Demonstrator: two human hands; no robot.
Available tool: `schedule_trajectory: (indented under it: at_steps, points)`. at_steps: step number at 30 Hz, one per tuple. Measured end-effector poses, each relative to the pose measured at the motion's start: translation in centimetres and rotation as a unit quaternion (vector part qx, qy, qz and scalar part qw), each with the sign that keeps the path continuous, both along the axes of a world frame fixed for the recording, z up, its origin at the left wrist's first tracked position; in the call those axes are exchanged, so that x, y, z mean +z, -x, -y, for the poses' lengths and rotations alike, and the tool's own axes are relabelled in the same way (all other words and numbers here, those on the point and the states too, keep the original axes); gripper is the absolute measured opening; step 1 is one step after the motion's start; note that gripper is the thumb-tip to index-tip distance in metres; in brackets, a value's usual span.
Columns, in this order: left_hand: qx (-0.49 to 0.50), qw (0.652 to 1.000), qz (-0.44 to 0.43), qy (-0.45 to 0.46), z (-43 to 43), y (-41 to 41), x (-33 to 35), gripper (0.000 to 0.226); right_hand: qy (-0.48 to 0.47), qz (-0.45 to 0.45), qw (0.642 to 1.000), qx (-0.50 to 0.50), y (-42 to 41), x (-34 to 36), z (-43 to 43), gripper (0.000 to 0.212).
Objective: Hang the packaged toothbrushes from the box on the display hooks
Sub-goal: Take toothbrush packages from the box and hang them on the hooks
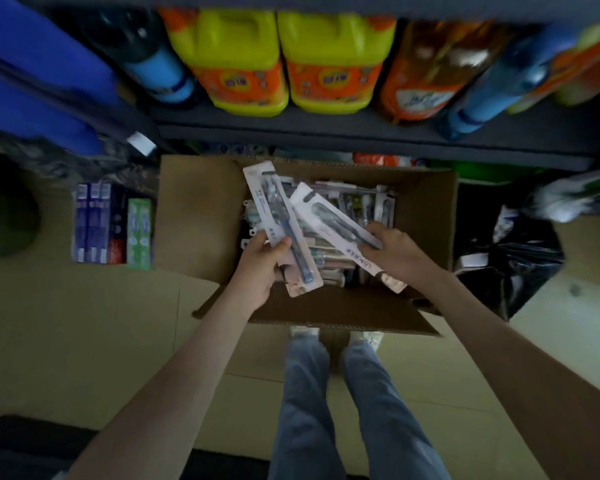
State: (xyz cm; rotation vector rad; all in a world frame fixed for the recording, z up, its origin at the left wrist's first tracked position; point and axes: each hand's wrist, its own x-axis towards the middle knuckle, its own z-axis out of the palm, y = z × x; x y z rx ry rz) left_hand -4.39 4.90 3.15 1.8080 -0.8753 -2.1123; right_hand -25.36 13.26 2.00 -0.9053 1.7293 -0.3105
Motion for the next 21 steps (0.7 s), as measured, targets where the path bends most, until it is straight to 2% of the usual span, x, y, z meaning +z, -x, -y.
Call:
schedule_trajectory:
  at_steps: [3, 6, 11, 15, 21]
  points:
    - [-0.012, 1.0, -0.026, -0.004, -1.2, 1.0, 6.8, 0.019, 0.042, 0.005, 0.997, -0.065, 0.4, 7.5, -0.7, 0.007]
    - [-0.063, 0.997, -0.051, 0.009, -2.5, 1.8, 13.3, 0.023, 0.065, 0.041, 0.99, -0.12, 0.7, 14.6, -1.5, 0.009]
    - [-0.16, 0.975, -0.101, 0.12, -2.7, 3.4, 23.0, 0.027, 0.172, 0.125, 0.963, -0.166, 0.8, 24.8, -1.6, 0.01]
    - [-0.18, 0.95, -0.149, 0.21, -0.6, 4.8, 30.3, 0.035, 0.265, 0.107, 0.945, -0.159, 0.8, 32.4, -0.1, 0.011]
    - [-0.165, 0.913, -0.201, 0.316, 4.7, 6.0, 40.8, 0.025, 0.378, 0.075, 0.899, -0.211, 0.3, 43.6, 3.7, 0.005]
